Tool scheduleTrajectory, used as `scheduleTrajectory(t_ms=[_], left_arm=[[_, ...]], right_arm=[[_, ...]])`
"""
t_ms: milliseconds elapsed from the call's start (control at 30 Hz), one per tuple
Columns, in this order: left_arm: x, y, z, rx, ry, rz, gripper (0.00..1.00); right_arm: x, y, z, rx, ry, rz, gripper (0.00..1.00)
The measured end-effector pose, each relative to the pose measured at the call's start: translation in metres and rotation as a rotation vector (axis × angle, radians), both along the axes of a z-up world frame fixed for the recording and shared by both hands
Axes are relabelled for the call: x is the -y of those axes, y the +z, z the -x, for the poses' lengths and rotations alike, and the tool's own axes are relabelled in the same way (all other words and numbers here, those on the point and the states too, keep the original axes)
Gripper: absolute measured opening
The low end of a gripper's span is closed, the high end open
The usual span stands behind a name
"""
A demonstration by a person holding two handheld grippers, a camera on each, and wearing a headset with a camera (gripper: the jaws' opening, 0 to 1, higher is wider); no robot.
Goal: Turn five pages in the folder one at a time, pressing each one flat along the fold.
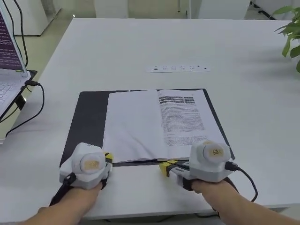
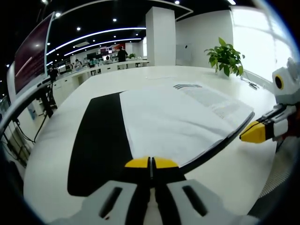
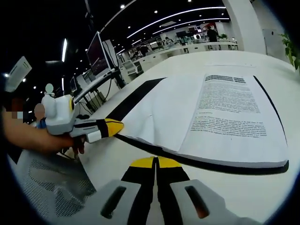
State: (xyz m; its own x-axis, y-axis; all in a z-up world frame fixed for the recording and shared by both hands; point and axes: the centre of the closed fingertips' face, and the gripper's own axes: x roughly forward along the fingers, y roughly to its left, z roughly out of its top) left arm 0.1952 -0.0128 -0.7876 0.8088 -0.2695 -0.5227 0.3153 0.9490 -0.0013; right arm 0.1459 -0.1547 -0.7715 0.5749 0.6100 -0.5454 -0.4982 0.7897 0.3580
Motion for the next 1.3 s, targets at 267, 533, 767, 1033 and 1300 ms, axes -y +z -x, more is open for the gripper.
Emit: scheduleTrajectory(t_ms=[267, 533, 767, 1033, 1300], left_arm=[[-0.001, 0.001, -0.002, -0.045, 0.031, 0.031, 0.01], [0.017, 0.002, 0.01, -0.158, -0.039, 0.023, 0.18], [0.029, 0.037, 0.017, -0.157, -0.036, 0.093, 0.23], [0.026, 0.087, 0.022, -0.128, 0.029, 0.139, 0.53], [0.005, 0.115, 0.032, -0.093, 0.105, 0.148, 0.72]], right_arm=[[0.013, 0.032, 0.002, 0.017, -0.081, -0.083, 0.0], [0.056, 0.07, -0.007, 0.078, -0.218, -0.111, 0.0], [0.102, 0.095, -0.01, 0.086, -0.321, -0.105, 0.0], [0.146, 0.103, -0.007, 0.081, -0.389, -0.046, 0.25], [0.173, 0.115, -0.006, 0.118, -0.414, 0.028, 0.54]])
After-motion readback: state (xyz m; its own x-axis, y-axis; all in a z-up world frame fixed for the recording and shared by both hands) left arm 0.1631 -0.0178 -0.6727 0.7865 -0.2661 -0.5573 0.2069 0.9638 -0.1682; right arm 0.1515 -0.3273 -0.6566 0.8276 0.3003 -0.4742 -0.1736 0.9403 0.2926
